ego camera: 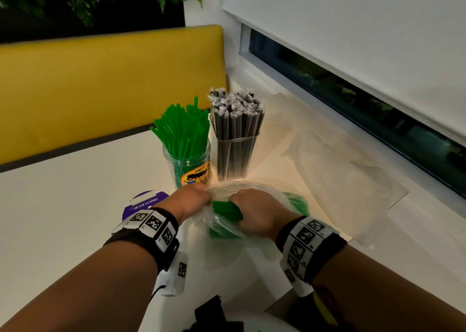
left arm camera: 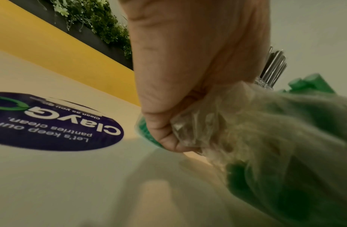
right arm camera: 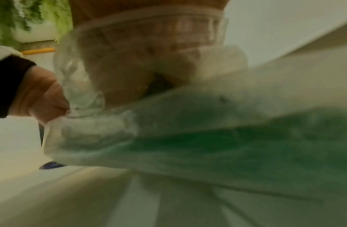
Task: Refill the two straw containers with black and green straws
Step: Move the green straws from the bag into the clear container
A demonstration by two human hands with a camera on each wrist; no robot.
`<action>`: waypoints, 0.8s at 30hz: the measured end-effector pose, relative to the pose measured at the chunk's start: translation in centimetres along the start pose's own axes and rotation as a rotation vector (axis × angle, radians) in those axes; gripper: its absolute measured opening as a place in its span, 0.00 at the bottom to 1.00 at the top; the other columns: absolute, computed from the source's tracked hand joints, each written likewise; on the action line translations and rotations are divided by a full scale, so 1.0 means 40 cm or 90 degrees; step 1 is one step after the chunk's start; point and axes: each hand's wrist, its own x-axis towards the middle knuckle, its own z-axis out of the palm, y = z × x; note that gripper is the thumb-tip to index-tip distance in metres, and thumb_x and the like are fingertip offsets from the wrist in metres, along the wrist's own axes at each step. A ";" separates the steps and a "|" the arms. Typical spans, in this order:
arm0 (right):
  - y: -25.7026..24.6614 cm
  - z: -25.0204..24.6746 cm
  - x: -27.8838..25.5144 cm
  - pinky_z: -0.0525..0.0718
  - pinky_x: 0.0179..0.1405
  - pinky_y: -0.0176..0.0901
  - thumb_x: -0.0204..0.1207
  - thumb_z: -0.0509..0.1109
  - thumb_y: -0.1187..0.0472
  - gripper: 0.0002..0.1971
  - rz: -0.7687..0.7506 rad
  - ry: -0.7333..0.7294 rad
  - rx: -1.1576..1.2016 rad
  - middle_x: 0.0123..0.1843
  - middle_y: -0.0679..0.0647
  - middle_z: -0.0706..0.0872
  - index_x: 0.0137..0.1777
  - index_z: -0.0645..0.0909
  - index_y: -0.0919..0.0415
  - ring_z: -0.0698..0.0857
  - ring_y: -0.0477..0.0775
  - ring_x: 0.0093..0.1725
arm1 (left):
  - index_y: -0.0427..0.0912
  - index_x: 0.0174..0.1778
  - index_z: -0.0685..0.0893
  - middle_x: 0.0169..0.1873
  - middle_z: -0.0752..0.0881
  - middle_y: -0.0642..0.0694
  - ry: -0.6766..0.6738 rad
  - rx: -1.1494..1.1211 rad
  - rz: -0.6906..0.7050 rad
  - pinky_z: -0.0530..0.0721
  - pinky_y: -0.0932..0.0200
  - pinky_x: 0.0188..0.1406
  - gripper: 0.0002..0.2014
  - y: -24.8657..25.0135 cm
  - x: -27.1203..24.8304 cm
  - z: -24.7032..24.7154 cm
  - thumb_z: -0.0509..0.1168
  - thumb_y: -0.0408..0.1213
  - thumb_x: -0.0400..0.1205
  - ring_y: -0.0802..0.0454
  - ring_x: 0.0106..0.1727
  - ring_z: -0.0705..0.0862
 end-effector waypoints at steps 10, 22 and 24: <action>-0.060 -0.143 -0.035 0.87 0.39 0.37 0.76 0.75 0.60 0.10 0.037 0.152 0.405 0.42 0.45 0.87 0.54 0.83 0.47 0.87 0.45 0.42 | 0.37 0.52 0.85 0.47 0.87 0.40 0.055 0.239 0.053 0.79 0.59 0.38 0.10 -0.023 -0.002 0.021 0.61 0.38 0.84 0.43 0.48 0.85; -0.154 -0.376 0.059 0.90 0.50 0.51 0.75 0.73 0.60 0.07 0.059 0.596 0.656 0.42 0.52 0.92 0.49 0.84 0.61 0.91 0.49 0.43 | 0.54 0.86 0.37 0.87 0.56 0.39 0.211 -0.253 0.126 0.64 0.41 0.80 0.73 0.045 -0.074 -0.189 0.83 0.53 0.56 0.43 0.86 0.58; -0.182 -0.385 0.091 0.90 0.48 0.57 0.74 0.73 0.58 0.04 0.042 0.616 0.633 0.41 0.52 0.91 0.47 0.82 0.54 0.91 0.51 0.42 | 0.53 0.87 0.37 0.87 0.56 0.40 0.242 -0.286 0.203 0.62 0.44 0.82 0.72 0.070 -0.068 -0.185 0.85 0.45 0.58 0.50 0.85 0.57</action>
